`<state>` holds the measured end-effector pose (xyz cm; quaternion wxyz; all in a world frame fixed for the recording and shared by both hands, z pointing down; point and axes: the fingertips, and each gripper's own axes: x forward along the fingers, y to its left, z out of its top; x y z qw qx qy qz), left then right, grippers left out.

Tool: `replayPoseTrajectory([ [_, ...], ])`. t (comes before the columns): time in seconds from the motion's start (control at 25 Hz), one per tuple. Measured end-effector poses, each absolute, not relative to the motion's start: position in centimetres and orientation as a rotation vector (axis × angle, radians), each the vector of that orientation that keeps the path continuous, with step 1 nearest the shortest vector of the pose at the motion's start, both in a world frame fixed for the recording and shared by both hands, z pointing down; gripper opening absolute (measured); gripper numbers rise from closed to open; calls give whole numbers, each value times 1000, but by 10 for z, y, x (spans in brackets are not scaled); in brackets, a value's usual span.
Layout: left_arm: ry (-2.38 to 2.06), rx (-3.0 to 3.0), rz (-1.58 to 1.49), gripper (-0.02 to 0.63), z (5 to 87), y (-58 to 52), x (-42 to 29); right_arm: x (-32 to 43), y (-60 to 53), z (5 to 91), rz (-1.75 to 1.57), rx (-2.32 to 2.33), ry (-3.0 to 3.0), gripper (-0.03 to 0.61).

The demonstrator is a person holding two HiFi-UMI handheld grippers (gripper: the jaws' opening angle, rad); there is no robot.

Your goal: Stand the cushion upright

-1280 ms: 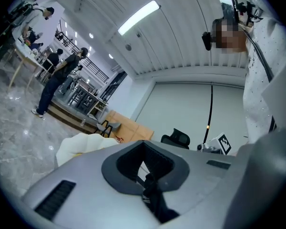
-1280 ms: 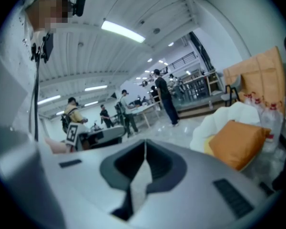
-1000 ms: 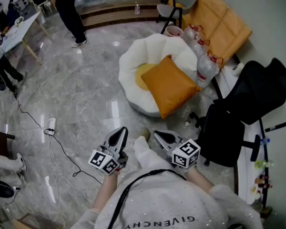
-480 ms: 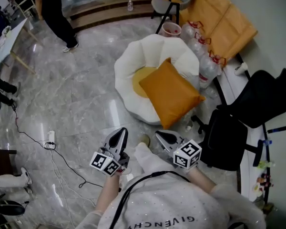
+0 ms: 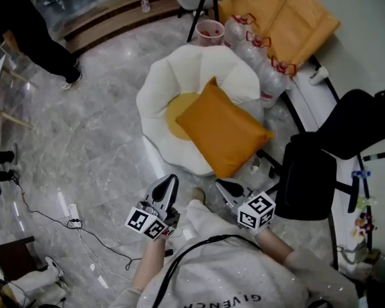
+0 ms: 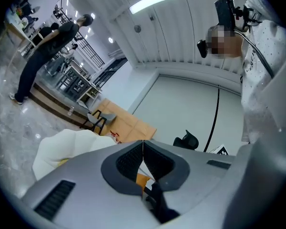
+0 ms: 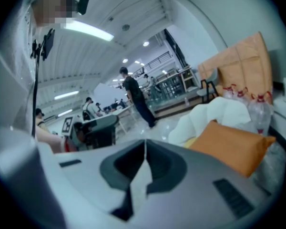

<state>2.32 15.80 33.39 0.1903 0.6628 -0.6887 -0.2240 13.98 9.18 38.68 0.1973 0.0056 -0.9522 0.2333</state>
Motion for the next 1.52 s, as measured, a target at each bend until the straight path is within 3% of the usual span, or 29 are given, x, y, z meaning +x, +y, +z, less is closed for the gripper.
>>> replayPoseTrajectory([
  [0.52, -1653, 2083, -503, 25, 354, 68, 38, 164, 7, 422, 753, 405, -2637, 18],
  [1.04, -1253, 2192, -294, 26, 502, 43, 112, 230, -69, 519, 830, 813, -2562, 25],
  [1.52, -1169, 2323, -63, 26, 628, 18, 126, 264, -183, 584, 763, 1080, -2565, 192],
])
